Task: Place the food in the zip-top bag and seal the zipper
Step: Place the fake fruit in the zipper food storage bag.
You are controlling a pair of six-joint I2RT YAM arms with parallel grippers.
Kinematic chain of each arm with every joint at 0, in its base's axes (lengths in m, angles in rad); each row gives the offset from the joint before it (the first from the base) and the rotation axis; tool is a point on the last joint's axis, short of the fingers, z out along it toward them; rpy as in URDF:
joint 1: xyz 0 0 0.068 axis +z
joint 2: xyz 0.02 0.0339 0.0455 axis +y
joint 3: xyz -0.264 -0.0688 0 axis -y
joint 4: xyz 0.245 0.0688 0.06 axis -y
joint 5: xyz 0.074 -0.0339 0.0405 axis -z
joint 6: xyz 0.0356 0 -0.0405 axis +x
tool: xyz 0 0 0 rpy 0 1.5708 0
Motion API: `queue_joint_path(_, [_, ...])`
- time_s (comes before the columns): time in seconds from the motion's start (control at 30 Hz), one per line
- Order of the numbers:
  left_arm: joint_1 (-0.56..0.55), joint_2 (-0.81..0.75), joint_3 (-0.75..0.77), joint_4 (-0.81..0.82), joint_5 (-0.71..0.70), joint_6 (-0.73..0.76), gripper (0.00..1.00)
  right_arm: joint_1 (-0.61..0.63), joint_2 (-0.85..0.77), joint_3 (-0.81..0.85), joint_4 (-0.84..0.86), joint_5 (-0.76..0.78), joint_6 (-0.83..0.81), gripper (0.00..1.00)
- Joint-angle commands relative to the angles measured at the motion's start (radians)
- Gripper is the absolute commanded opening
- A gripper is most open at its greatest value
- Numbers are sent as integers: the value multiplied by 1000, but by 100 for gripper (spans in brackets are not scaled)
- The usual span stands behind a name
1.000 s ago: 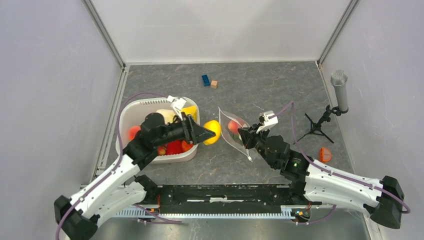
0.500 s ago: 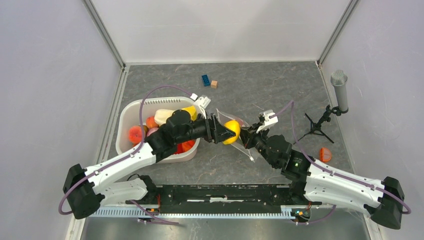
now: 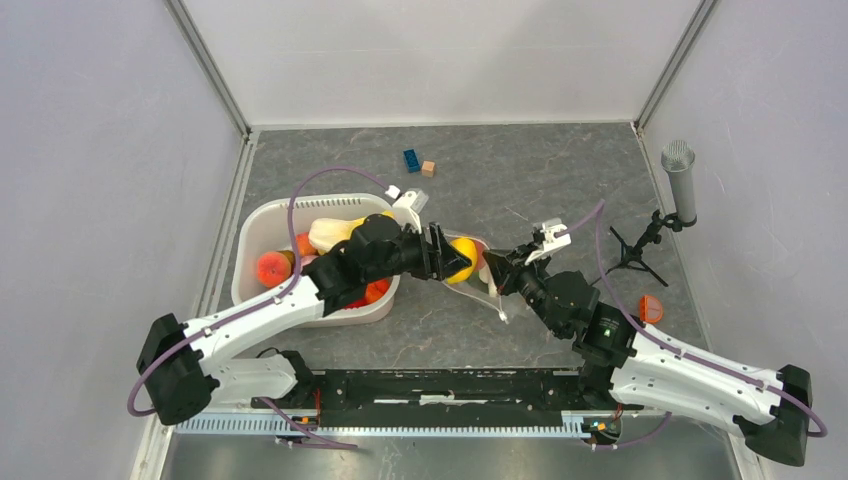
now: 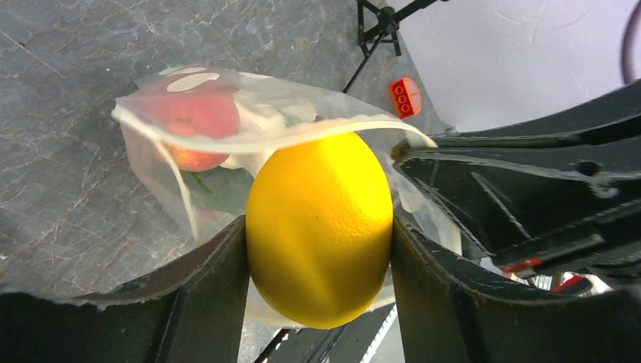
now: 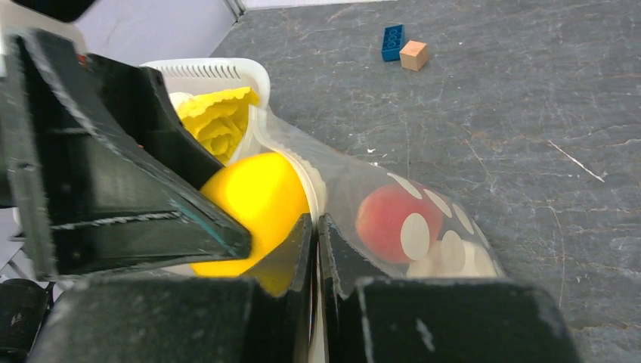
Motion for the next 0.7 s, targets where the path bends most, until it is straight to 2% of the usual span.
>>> queue_joint_path(0.0, [-22,52,57,-20,-8,42,54,-2,-14,50,16,-28,-30,10])
queue_joint_path(0.2, [-78,159,215,-184,61,145,61,-1,-3,50,38,-58,-36,7])
queue_joint_path(0.27, [-96,170,221,-167,66,152,63,-1,-10,44,45,-45,-30,7])
queue_joint_path(0.4, [-100,187,202,-81,175,154,70,-1,-27,39,27,4,-10,7])
queue_joint_path(0.53, [-100,206,218,-112,215,181,78,-1,-47,30,-3,57,12,8])
queue_joint_path(0.57, [-100,200,218,-114,215,182,80,-2,-53,24,-7,74,20,8])
queue_joint_path(0.63, [-100,167,210,-101,214,191,94,-1,-73,3,-13,111,50,8])
queue_joint_path(0.67, [-100,152,208,-94,212,197,96,-2,-87,-9,-10,129,63,9])
